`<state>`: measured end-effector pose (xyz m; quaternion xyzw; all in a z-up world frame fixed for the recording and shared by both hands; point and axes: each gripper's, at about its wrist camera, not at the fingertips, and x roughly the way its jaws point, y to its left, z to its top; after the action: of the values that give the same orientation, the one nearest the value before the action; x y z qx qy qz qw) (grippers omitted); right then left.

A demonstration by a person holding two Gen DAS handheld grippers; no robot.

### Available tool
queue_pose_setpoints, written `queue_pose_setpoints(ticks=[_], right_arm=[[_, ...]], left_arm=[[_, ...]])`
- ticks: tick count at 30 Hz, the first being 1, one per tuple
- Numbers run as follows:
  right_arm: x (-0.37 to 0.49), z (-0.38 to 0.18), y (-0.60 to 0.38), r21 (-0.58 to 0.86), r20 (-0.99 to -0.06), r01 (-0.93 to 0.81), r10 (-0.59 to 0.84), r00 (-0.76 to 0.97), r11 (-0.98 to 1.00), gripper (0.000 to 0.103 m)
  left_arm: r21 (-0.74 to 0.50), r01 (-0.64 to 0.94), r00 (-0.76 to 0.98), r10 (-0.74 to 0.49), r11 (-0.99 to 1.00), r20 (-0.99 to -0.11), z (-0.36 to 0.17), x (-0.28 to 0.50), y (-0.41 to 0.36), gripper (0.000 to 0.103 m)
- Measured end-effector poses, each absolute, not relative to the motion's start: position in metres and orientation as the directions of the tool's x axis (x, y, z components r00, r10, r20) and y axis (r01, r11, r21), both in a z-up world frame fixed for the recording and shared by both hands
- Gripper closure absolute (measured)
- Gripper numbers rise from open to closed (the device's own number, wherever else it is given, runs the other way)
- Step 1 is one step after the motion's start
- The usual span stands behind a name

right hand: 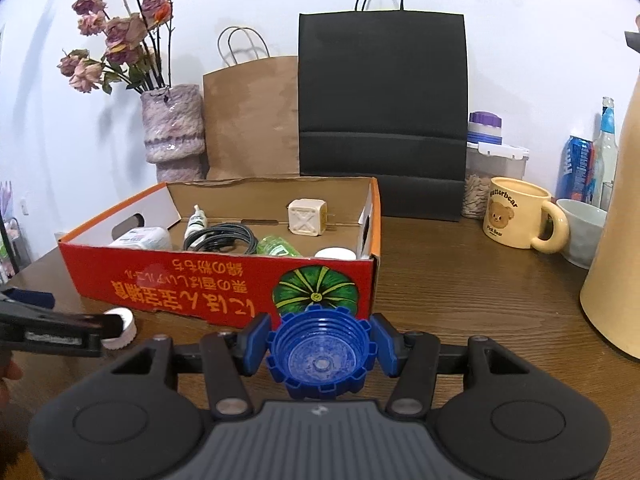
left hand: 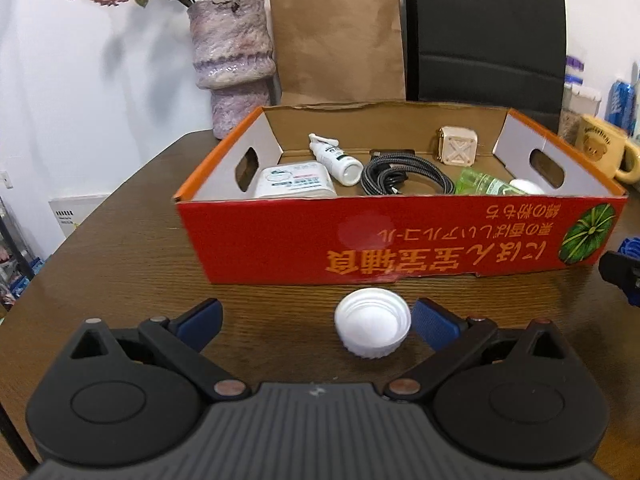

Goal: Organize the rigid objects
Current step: 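Grasp the blue bottle cap with the right gripper while the left gripper moves to the white cap, then close the left gripper on the white bottle cap while the right gripper holds the blue cap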

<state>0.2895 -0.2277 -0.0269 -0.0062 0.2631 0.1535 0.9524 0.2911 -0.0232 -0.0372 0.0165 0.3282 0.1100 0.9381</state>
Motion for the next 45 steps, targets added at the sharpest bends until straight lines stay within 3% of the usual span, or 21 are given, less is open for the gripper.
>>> queue_pose_setpoints(ticks=[24, 27, 29, 31, 35, 45], right_arm=[[0.29, -0.031, -0.223, 0.057, -0.513, -0.302, 0.288, 0.809, 0.952, 0.05], [0.29, -0.033, -0.221, 0.049, -0.518, -0.304, 0.284, 0.807, 0.951, 0.05], [0.29, -0.033, -0.22, 0.044, -0.519, -0.303, 0.281, 0.807, 0.952, 0.05], [0.289, -0.034, -0.219, 0.039, -0.518, -0.3, 0.276, 0.809, 0.953, 0.05], [0.287, -0.033, -0.219, 0.028, -0.508, -0.288, 0.262, 0.82, 0.957, 0.05], [0.278, -0.031, -0.217, 0.024, -0.483, -0.278, 0.255, 0.838, 0.96, 0.05]], left_arm=[[0.101, -0.222, 0.743, 0.235, 0.97, -0.627, -0.045, 0.3, -0.021, 0.001], [0.082, -0.192, 0.758, 0.201, 0.978, -0.621, -0.045, 0.297, -0.022, 0.015], [0.07, -0.171, 0.769, 0.177, 0.983, -0.614, -0.044, 0.295, -0.023, 0.032], [0.074, -0.165, 0.773, 0.175, 0.984, -0.61, -0.044, 0.293, -0.025, 0.035], [0.075, -0.153, 0.782, 0.168, 0.985, -0.6, -0.044, 0.289, -0.027, 0.061], [0.073, -0.179, 0.797, 0.188, 0.981, -0.574, -0.038, 0.278, -0.023, 0.062]])
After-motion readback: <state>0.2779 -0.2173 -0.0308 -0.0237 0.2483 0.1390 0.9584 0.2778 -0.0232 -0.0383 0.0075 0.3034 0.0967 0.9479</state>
